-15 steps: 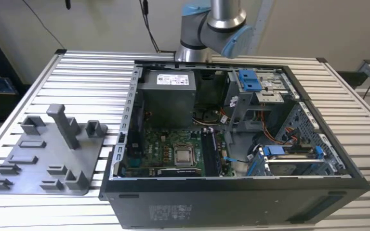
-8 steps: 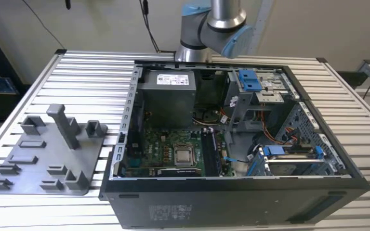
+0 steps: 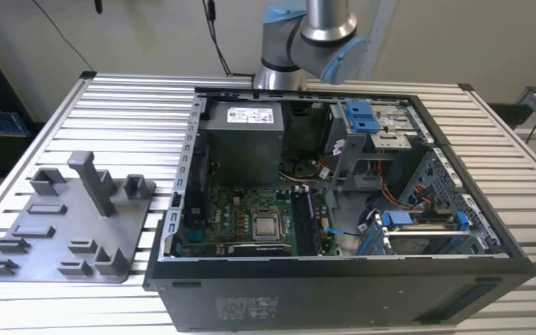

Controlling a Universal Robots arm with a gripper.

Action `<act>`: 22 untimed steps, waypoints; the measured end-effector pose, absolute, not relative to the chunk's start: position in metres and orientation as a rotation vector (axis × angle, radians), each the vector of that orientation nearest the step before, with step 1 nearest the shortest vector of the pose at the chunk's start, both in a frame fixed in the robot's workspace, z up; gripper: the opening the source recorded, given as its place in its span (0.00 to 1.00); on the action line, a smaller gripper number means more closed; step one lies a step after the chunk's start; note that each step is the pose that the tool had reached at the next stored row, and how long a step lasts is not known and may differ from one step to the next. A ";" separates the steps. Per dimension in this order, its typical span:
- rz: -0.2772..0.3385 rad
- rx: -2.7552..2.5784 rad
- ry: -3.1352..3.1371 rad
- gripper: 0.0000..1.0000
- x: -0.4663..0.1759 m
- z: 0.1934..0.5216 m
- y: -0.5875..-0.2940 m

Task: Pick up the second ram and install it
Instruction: 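Pick up the second ram and move it above second insertion slot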

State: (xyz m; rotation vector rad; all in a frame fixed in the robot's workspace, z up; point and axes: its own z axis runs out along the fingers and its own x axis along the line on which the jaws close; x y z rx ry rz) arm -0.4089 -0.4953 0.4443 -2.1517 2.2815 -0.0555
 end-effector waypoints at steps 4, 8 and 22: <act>-0.055 -2.152 2.282 0.14 -0.403 0.444 -0.495; -0.055 -2.152 2.282 0.14 -0.398 0.444 -0.495; -0.054 -2.152 2.282 0.14 -0.392 0.444 -0.495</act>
